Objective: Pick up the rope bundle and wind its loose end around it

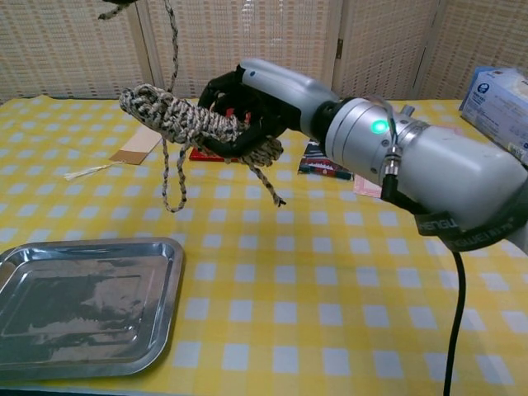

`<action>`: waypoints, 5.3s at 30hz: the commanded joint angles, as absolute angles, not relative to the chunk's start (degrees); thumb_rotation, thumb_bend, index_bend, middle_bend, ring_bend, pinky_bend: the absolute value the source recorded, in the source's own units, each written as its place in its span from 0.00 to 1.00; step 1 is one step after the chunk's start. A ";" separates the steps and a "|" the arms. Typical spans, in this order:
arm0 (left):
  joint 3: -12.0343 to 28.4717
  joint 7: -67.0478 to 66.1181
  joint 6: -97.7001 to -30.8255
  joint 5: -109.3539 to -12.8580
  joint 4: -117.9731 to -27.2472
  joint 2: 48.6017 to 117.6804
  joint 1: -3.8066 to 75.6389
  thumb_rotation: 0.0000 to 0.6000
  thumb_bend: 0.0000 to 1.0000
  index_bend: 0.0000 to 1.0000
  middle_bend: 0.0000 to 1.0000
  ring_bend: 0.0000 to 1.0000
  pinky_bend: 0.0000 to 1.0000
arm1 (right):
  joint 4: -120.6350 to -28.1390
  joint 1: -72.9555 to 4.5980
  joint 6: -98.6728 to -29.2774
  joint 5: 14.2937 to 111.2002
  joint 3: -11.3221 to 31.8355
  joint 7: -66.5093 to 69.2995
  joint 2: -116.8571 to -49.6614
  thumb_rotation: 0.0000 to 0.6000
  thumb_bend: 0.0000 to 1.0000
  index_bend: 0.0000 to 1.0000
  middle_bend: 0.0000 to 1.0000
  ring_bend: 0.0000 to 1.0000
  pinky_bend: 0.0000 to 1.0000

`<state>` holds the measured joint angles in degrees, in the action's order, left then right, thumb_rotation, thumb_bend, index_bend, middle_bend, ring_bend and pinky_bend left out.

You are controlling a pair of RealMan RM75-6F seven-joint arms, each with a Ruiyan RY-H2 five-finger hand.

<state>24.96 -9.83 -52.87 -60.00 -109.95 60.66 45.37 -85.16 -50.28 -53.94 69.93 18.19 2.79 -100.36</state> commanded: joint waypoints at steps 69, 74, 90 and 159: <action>11.89 -7.03 -49.54 -60.00 -86.43 65.08 45.75 1.00 0.49 0.65 0.94 0.87 0.82 | -84.23 -46.70 -54.84 78.36 21.33 36.63 -95.49 1.00 0.61 0.81 0.65 0.74 0.65; 12.97 -12.93 -55.31 -63.43 -88.80 65.40 46.54 1.00 0.49 0.64 0.94 0.87 0.82 | -85.85 -47.87 -52.65 77.17 20.22 31.74 -94.52 1.00 0.61 0.81 0.65 0.75 0.65; 17.27 -23.01 -59.90 -65.52 -96.46 66.48 51.28 1.00 0.49 0.64 0.94 0.87 0.82 | -88.88 -52.30 -48.99 65.82 21.54 17.03 -97.40 1.00 0.61 0.81 0.65 0.75 0.66; 12.56 -1.42 -55.37 -64.26 -93.71 66.06 43.02 1.00 0.50 0.61 0.94 0.86 0.82 | -84.81 -49.72 -58.19 62.13 33.64 32.86 -108.25 1.00 0.61 0.83 0.68 0.77 0.69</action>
<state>12.48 -1.61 -55.46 -64.35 -93.89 66.02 43.10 -84.53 -49.88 -58.39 61.95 33.90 33.03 -108.59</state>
